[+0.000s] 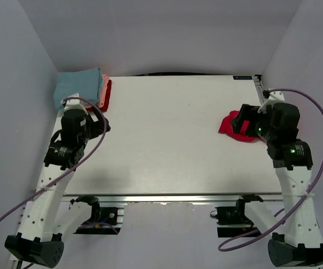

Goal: Fold and stack the t-shirts
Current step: Grab crumpled tshirt from the corner of the board with the right arm

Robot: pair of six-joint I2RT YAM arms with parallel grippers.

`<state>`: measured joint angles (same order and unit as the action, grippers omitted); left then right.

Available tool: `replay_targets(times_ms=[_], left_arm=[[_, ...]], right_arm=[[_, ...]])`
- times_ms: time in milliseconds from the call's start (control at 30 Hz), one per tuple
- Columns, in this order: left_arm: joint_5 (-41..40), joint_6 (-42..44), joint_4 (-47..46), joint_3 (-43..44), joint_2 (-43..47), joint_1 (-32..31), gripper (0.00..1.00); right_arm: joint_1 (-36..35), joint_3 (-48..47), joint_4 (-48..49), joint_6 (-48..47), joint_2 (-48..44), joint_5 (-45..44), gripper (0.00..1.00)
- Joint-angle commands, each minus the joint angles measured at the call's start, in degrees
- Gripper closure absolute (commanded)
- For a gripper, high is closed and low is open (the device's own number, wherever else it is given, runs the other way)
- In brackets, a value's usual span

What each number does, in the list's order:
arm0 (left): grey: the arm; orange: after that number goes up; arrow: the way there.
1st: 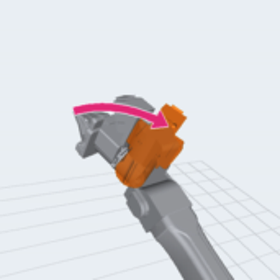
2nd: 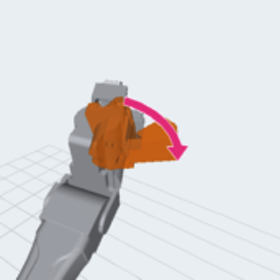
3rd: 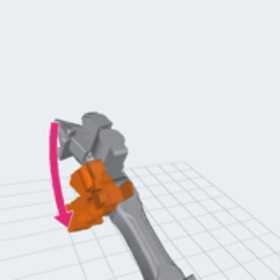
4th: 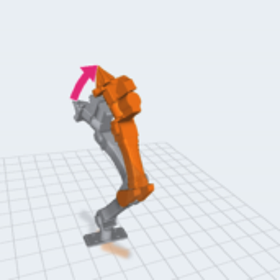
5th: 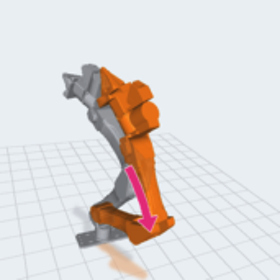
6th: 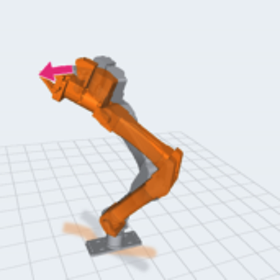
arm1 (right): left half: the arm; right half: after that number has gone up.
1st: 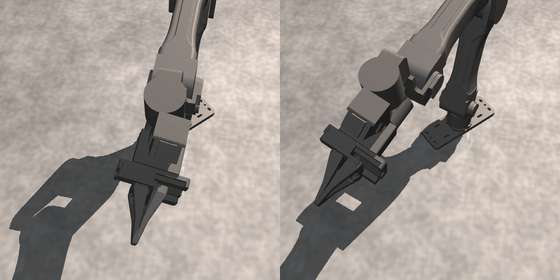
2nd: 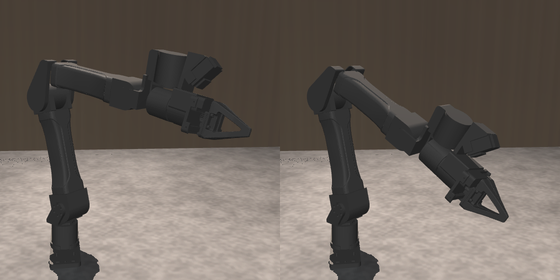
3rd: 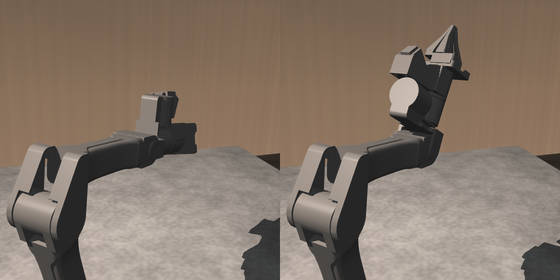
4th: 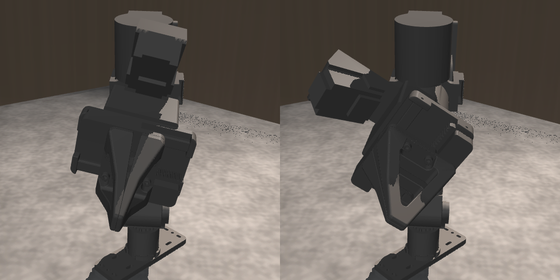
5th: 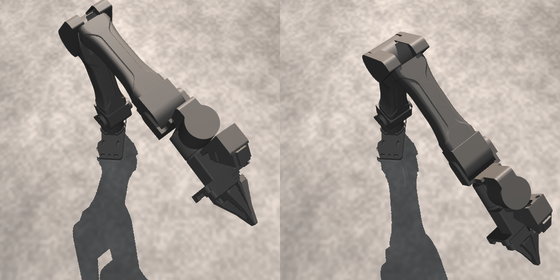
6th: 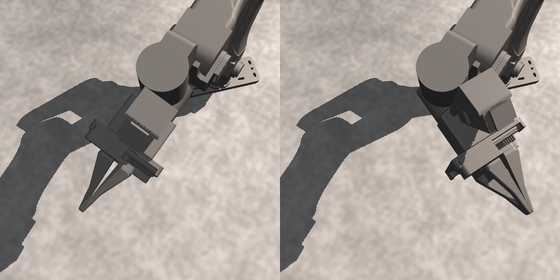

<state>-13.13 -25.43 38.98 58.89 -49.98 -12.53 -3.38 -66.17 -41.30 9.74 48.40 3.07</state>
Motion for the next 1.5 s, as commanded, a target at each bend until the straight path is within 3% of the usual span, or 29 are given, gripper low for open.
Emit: replay_targets(times_ms=[0, 33, 133, 300, 400, 467, 500, 533, 567, 600, 733, 767, 800, 867, 900, 1000, 1033, 1067, 1133, 1367, 1400, 1433, 1467], left_arm=[[-3.0, 1.8, 1.4, 4.5, -0.2, 0.1, 0.02], [-4.5, 2.3, 2.5, 5.3, -0.6, 0.1, 0.02], [-7.3, 4.3, 4.3, 8.9, -2.1, 0.1, 0.02], [-9.9, 7.3, 6.8, 14.7, -10.0, 0.1, 0.02], [-11.7, 8.1, 7.3, 16.4, -16.7, 0.1, 0.02], [-14.7, 7.6, 8.9, 18.4, -20.2, 0.1, 0.02], [-15.2, 7.6, 8.6, 18.6, -20.6, 0.1, 0.02], [-15.7, 7.5, 8.0, 18.1, -20.6, 0.1, 0.02], [-16.2, 7.3, 7.2, 17.6, -20.3, 0.1, 0.02], [-15.9, 7.5, 5.5, 17.1, -19.9, 0.1, 0.02], [-15.7, 9.6, 3.0, 14.9, -19.5, 0.1, 0.02], [-15.9, 10.1, 2.6, 14.2, -19.5, 0.1, 0.02], [-16.0, 10.5, 2.2, 14.0, -19.5, 0.1, 0.02], [-18.7, 10.3, 2.2, 13.7, -19.9, 0.1, 0.05], [-18.8, 10.8, 2.1, 13.5, -20.2, 0.1, 0.11], [-18.0, 13.1, 1.4, 12.5, -19.8, 0.1, 0.1], [-16.9, 13.9, 0.9, 12.2, -19.5, 0.1, 0.1], [-16.5, 13.9, 0.5, 11.8, -19.2, 0.1, 0.1], [-15.3, 13.9, -0.7, 10.6, -18.3, 0.1, 0.1], [-12.4, 13.7, -3.5, 8.4, -17.4, 0.1, 0.11], [-12.5, 13.7, -3.4, 8.4, -17.8, 0.1, 0.13], [-12.3, 13.7, -3.4, 8.4, -18.0, 0.1, 0.29], [-11.0, 14.0, -3.0, 8.4, -19.2, 0.1, 0.31]], right_arm=[[-1.1, -7.6, -4.0, -2.8, 2.3, 8.8, 0.11], [-1.2, -8.5, -4.7, -4.3, 4.1, 12.4, 0.11], [-1.2, -9.7, -3.2, 0.8, 8.6, 8.1, 0.11], [-1.2, -11.7, 0.7, 4.1, 18.5, 8.4, 0.11], [-1.2, -11.2, 3.4, 5.1, 23.7, 2.1, 0.11], [-0.8, -11.7, 3.5, 4.7, 26.4, -6.7, 0.11], [-0.6, -12.7, 2.9, 3.6, 28.3, -8.6, 0.25], [0.2, -13.5, 2.3, 3.7, 29.0, -12.5, 0.58], [0.4, -14.1, 2.1, 4.0, 29.6, -14.6, 1.0], [0.6, -14.4, 2.7, 3.7, 30.3, -15.6, 1.0], [2.2, -12.1, 6.7, 3.6, 31.7, -20.6, 1.0], [2.7, -11.7, 7.7, 3.0, 32.4, -20.5, 0.66], [2.8, -11.5, 8.2, 2.2, 34.6, -19.4, 0.44], [5.7, -13.1, 7.4, 3.1, 37.6, -19.1, 0.38], [6.3, -13.4, 7.5, 3.4, 40.3, -19.1, 0.31], [9.7, -14.0, 8.6, 4.8, 44.8, -16.6, 0.32], [11.4, -13.8, 9.6, 4.8, 45.9, -14.0, 0.29], [12.2, -14.0, 10.7, 5.2, 47.1, -12.8, 0.2], [13.6, -14.1, 12.2, 6.2, 50.4, -9.5, 0.15], [13.6, -15.3, 14.8, 7.4, 58.9, -6.4, 0.15], [13.6, -15.2, 15.0, 7.3, 59.7, -5.6, 0.15], [13.5, -15.1, 15.0, 7.1, 60.1, -4.9, 0.15], [13.6, -15.0, 15.0, 7.0, 61.2, -4.4, 0.16]])
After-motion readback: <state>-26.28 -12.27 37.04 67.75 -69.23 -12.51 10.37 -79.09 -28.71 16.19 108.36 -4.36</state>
